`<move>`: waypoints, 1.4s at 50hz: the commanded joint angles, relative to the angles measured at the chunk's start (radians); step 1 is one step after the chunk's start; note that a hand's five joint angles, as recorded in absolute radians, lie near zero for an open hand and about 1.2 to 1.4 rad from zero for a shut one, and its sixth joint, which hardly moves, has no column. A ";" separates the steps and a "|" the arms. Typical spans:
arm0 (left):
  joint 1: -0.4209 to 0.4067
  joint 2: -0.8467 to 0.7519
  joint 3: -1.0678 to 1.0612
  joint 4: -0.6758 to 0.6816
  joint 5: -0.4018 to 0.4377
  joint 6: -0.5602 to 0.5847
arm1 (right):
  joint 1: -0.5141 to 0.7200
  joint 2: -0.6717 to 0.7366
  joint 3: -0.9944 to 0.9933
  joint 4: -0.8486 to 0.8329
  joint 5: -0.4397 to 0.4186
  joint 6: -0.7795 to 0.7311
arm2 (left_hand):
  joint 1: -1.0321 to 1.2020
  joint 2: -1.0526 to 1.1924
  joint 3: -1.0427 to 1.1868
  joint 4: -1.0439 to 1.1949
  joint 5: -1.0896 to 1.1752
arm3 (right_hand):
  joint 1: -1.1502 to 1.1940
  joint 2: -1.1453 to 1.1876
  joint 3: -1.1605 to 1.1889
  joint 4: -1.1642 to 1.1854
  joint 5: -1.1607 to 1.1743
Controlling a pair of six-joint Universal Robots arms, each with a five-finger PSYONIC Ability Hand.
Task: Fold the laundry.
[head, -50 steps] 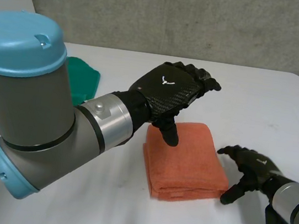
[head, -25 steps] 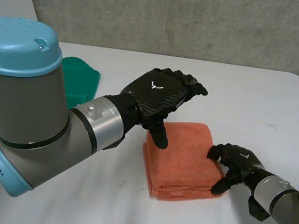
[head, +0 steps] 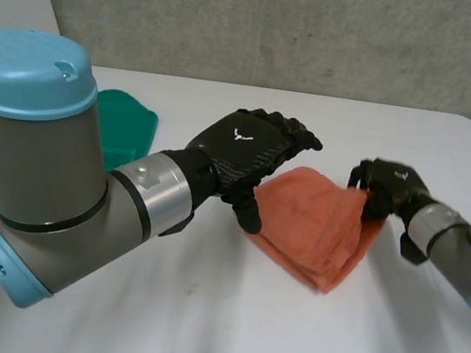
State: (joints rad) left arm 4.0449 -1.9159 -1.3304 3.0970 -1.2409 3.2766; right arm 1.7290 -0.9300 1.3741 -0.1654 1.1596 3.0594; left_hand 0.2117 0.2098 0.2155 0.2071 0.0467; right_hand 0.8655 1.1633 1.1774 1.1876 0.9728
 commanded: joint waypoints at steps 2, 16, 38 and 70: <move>0.016 -0.014 -0.003 0.005 0.000 0.000 | -0.032 0.322 -0.545 0.130 0.015 -0.016 | -0.033 -0.032 -0.037 -0.029 -0.043 | 0.531 0.233 0.219 0.209 0.249; 0.019 -0.055 0.002 0.006 0.000 0.000 | -0.264 0.708 -1.301 0.282 0.333 -0.018 | -0.031 -0.029 -0.034 -0.026 -0.040 | 0.531 0.233 0.219 0.209 0.249; 0.014 -0.064 0.033 0.006 -0.015 -0.017 | -0.420 0.683 -1.150 0.331 0.198 -0.088 | -0.025 -0.023 -0.028 -0.020 -0.034 | 0.531 0.233 0.219 0.209 0.249; 0.014 -0.052 0.017 0.003 -0.017 -0.041 | -0.440 0.595 -1.160 0.340 0.261 -0.424 | -0.028 -0.026 -0.031 -0.023 -0.037 | -0.691 -0.989 -1.003 -1.013 -0.973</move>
State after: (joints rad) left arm 4.0589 -1.9734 -1.3108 3.1014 -1.2567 3.2347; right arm 1.2889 -0.2126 0.1539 0.1158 1.4119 2.6496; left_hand 0.2117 0.2098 0.2155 0.2071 0.0466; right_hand 0.1999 0.2184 0.2156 0.2301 0.0666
